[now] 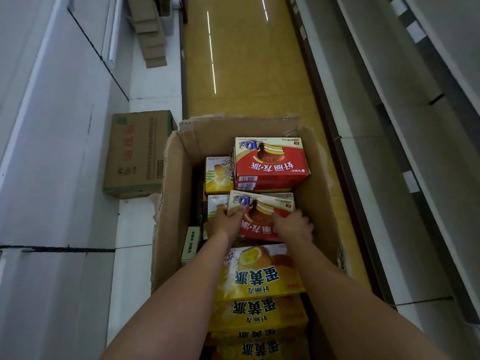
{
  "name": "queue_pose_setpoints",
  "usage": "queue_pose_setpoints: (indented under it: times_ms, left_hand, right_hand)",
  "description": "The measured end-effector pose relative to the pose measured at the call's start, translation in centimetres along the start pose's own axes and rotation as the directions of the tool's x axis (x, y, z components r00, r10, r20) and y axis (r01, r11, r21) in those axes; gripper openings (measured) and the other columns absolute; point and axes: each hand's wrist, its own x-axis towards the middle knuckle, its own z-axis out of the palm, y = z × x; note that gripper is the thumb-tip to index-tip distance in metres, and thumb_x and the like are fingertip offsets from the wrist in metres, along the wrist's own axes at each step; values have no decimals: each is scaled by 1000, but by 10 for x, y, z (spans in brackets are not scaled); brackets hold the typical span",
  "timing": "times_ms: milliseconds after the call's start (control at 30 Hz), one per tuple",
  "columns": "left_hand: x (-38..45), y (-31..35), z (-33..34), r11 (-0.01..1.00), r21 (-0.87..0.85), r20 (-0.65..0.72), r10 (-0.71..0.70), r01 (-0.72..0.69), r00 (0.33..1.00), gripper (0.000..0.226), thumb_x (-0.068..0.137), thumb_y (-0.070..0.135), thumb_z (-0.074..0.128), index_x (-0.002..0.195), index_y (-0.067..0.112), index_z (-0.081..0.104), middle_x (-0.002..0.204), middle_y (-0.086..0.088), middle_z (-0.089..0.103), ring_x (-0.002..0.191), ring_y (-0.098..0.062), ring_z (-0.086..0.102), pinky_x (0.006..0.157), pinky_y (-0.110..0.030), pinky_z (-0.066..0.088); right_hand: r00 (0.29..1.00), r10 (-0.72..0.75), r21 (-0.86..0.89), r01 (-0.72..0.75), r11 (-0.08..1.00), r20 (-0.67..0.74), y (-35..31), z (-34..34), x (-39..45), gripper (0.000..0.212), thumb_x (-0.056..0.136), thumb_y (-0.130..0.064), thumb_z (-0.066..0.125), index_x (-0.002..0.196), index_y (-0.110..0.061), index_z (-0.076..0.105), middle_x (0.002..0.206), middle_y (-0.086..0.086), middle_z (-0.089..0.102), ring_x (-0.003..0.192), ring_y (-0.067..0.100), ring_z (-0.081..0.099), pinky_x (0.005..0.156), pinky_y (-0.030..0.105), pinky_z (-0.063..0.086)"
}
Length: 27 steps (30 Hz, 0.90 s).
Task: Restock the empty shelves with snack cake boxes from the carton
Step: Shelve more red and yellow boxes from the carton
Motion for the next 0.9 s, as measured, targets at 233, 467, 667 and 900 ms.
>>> queue_pose_setpoints:
  times_ms: [233,467,667,900]
  left_hand:
    - [-47,42,-28,992,-128,40,3,3,999,36,87,9,64,120,11,52,111,-12,65,83,-25,64,64,-34,55]
    - [-71,68,-43,991,-128,184,61,-38,981,35,84,6,67,116,16,56,90,-4,67,72,-16,65,57,-26,50]
    - [-87,95,-24,925,-371,131,137,-79,982,52,81,53,66,119,19,55,102,-8,69,91,-23,66,83,-38,53]
    - [-57,112,8,884,-463,24,84,-63,996,64,78,72,39,114,22,58,110,-13,67,95,-32,67,86,-53,53]
  right_hand:
    - [995,77,464,-98,880,65,-1,-3,6,54,82,-43,66,116,-3,51,115,19,62,99,35,64,87,51,52]
    - [958,-250,200,221,955,137,-8,-21,-11,76,65,-60,70,128,-26,47,126,3,56,111,29,59,92,51,49]
    - [949,-275,558,145,817,156,-12,-35,-18,25,87,-39,64,96,-16,65,102,13,69,93,28,66,90,45,53]
    - [982,-108,841,-71,537,152,-34,-47,-10,42,97,-43,47,126,-14,52,117,10,63,102,29,63,82,38,51]
